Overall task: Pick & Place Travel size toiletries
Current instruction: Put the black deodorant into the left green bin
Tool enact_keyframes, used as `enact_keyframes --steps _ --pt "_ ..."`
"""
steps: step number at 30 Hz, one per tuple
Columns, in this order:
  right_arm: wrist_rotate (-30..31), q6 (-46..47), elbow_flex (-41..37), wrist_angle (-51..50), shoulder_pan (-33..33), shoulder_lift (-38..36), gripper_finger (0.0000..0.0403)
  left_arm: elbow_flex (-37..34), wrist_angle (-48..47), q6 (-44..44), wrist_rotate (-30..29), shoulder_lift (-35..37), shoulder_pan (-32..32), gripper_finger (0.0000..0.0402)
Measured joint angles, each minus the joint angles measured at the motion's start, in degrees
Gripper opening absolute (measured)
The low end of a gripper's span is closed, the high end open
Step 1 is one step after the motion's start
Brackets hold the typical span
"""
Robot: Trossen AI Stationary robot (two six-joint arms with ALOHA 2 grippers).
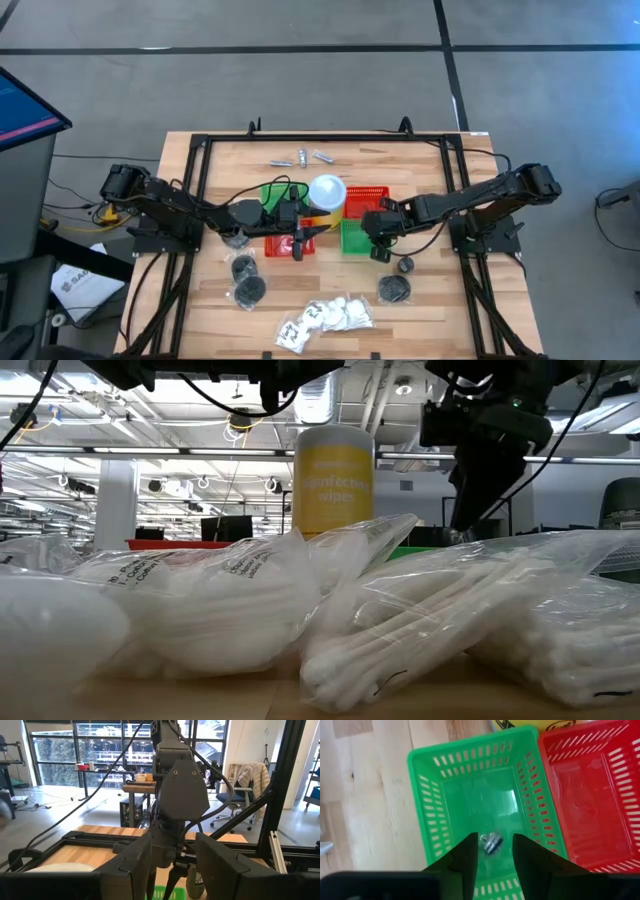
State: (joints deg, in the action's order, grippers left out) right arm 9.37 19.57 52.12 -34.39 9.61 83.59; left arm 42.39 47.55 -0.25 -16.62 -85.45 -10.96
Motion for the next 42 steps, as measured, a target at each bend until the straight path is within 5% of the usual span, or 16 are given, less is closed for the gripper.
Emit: enact_keyframes --steps 15,28,42 --pt "0.15 -1.09 0.0 0.61 -0.04 0.0 0.0164 0.0 0.0 0.0 0.0 0.0 0.0 0.0145" --pt "0.13 1.45 0.02 -0.63 3.43 -3.83 0.0152 0.0 -0.19 0.0 -0.02 0.0 0.0 0.0145" --pt "4.22 14.7 0.04 -9.59 11.63 -9.53 0.0138 0.0 -0.24 -0.02 -0.01 -0.02 0.0 0.0145"
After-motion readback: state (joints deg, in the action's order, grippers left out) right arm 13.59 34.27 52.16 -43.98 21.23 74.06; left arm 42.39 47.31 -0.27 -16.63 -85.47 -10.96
